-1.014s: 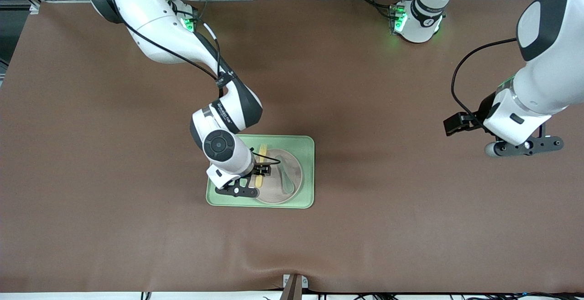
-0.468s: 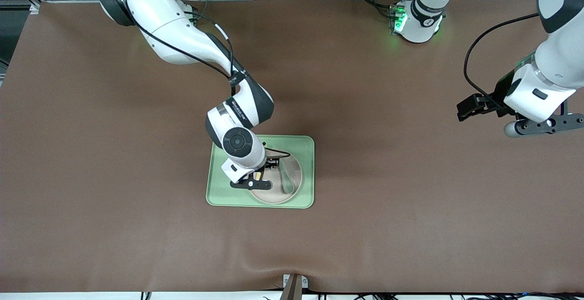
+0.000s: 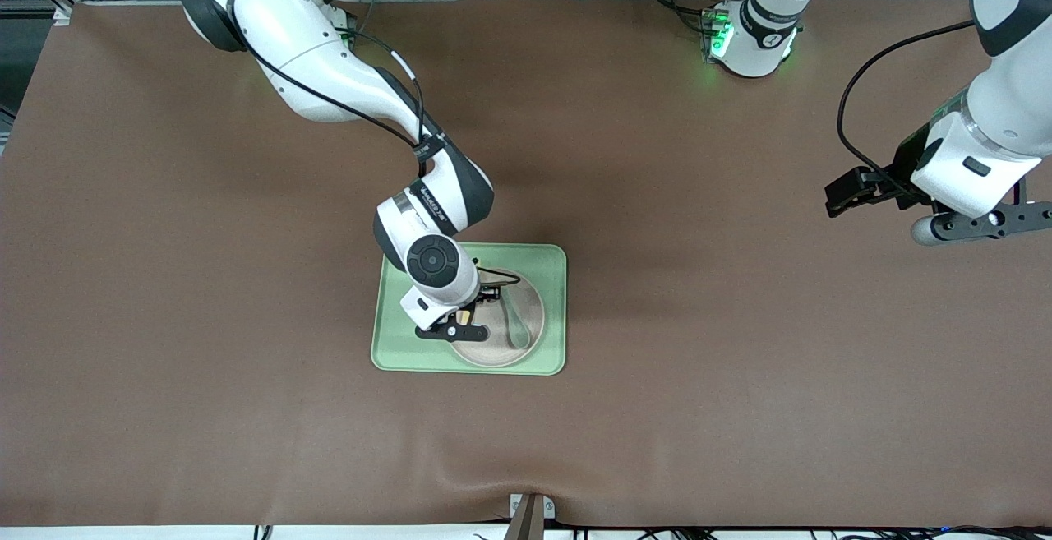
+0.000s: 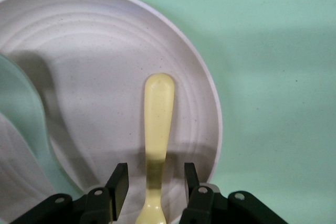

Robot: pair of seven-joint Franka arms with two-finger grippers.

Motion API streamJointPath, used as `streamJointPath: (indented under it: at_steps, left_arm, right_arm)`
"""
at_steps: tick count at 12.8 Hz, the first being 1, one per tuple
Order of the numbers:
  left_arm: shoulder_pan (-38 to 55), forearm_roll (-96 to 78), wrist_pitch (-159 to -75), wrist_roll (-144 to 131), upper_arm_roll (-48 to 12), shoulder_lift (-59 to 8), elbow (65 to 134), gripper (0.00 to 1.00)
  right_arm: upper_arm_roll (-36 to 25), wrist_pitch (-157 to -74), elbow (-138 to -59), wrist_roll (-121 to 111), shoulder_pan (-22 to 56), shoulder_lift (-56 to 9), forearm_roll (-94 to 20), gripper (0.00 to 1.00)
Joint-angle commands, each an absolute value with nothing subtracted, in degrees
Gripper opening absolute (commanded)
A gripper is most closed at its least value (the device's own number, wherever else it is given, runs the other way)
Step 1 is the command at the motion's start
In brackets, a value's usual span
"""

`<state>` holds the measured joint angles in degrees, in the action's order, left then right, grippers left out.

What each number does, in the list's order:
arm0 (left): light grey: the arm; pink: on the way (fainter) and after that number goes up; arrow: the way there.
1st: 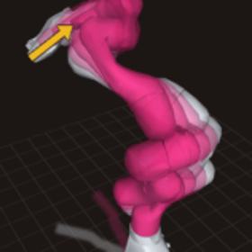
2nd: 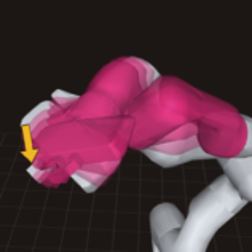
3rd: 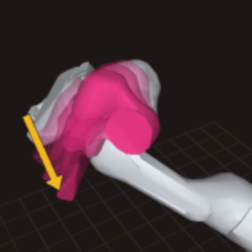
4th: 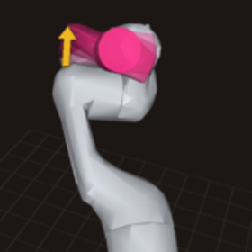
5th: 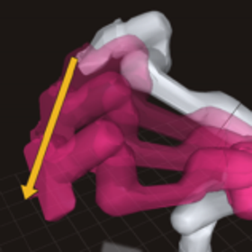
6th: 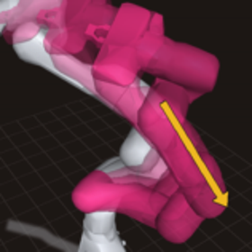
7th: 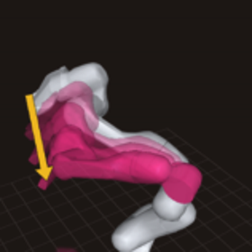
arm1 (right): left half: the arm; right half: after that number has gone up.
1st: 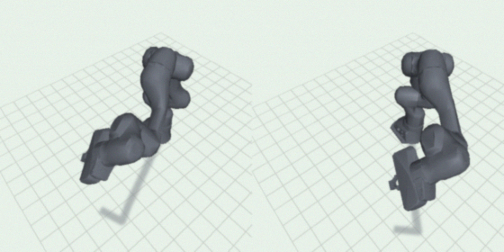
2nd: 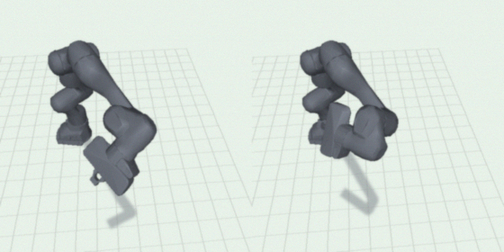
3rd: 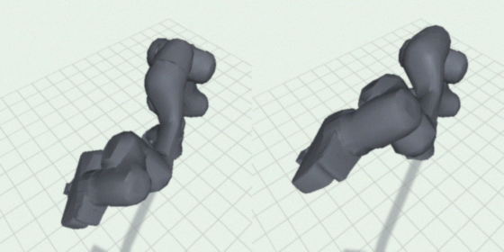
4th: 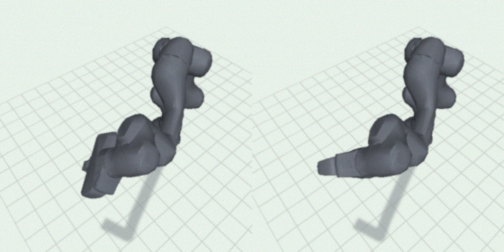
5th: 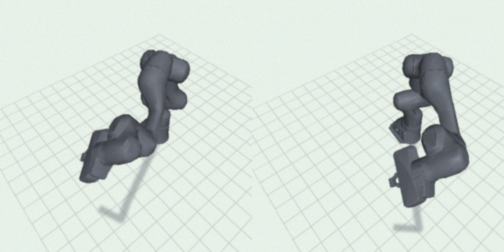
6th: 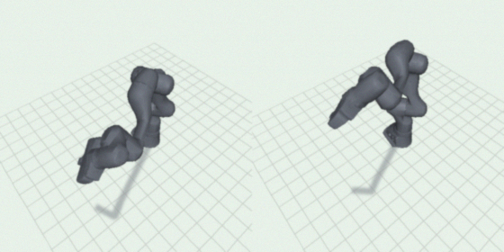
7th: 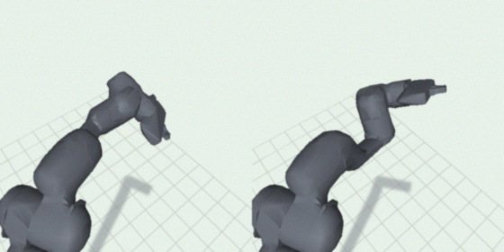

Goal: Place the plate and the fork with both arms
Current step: 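Close the right gripper on the yellow fork handle on the plate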

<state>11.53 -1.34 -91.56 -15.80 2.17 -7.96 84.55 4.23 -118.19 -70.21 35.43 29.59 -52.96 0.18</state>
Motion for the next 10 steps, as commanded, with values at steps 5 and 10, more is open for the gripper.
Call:
streamJointPath:
  at_steps: [5,10]
  left_arm:
    - [10.55,-1.06,-92.02,-15.12,1.85,-7.38,84.38,1.00]
    - [10.46,-1.14,-92.11,-15.12,1.76,-8.00,84.46,1.00]
  right_arm:
    - [3.96,-118.30,-69.79,36.65,30.15,-53.52,2.45,0.37]
    - [3.96,-118.21,-69.79,36.47,30.50,-53.88,2.64,0.23]
